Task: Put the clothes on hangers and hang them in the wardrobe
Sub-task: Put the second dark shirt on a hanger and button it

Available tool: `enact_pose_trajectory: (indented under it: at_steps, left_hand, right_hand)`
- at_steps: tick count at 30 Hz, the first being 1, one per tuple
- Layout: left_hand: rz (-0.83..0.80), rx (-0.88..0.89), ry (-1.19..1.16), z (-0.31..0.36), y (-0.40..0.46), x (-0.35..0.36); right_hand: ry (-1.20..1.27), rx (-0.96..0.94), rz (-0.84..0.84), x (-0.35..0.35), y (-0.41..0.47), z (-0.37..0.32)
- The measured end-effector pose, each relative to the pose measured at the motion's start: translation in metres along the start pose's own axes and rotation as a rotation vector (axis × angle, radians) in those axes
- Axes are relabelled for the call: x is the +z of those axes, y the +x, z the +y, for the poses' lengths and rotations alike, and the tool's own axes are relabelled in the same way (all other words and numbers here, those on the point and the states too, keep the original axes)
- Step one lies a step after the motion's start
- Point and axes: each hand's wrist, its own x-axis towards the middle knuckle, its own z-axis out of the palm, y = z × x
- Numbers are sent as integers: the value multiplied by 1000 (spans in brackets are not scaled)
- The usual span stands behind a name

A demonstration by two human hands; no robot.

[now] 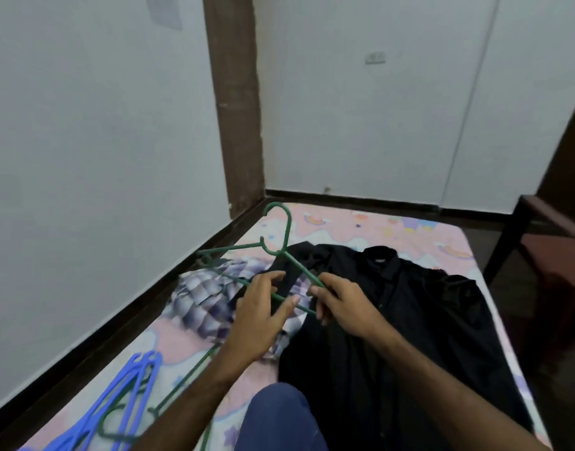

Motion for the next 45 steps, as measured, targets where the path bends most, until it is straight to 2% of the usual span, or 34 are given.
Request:
enact_pose_trajectory:
  at_steps: [4, 9, 11, 14, 15, 18, 20, 24, 29, 30, 32, 34, 35, 37, 38, 39, 42, 45]
  left_hand:
    - [-171, -293, -590, 53, 52, 42]
    - [-231, -372, -908, 98, 79, 94]
    - [-223, -379, -954, 111, 83, 116]
    - [-227, -280, -853, 109, 94, 156]
    - [-281, -224, -790, 105, 99, 169]
    - [-521, -112, -573, 99, 113, 204]
    - [-604, -105, -468, 95, 121, 226]
    - [-654, -143, -360, 84, 136, 275]
    - [-686, -166, -322, 67, 146, 332]
    - [-686, -120, -307, 61, 152, 342]
    - [-583, 121, -223, 49, 168, 354]
    - [-318, 311, -151, 34, 190, 359]
    - [-158, 291, -116, 25, 202, 362]
    - [47, 32, -89, -2, 230, 367]
    - [29, -110, -121, -18, 242, 373]
    - [-58, -193, -129, -31, 250, 381]
    - [-386, -138, 202, -42, 258, 407]
    - [-493, -127, 418, -26, 262, 430]
  right_hand:
    - [42, 30, 84, -23, -21, 11]
    - [283, 138, 157, -55, -42, 49]
    - [305, 192, 110, -69, -46, 70]
    - [260, 235, -93, -99, -46, 104]
    - [291, 250, -74, -114, -45, 114]
    - [497, 391, 150, -161, -37, 138]
    - [531, 435, 179, -179, -32, 156]
    - [602, 470, 270, -183, -17, 193]
    - [520, 527, 380, -181, 12, 254]
    - [543, 545, 406, -182, 16, 267]
    - [606, 587, 472, -191, 24, 290]
    - [661, 624, 548, -208, 33, 316]
    - [692, 640, 589, -217, 39, 329]
    - [770, 664, 687, -234, 52, 355]
    - [821, 668, 744, -242, 59, 366]
    - [876, 666, 804, -248, 67, 376]
    - [1006, 614, 966, -266, 95, 396]
    - [1047, 558, 1069, -278, 128, 403]
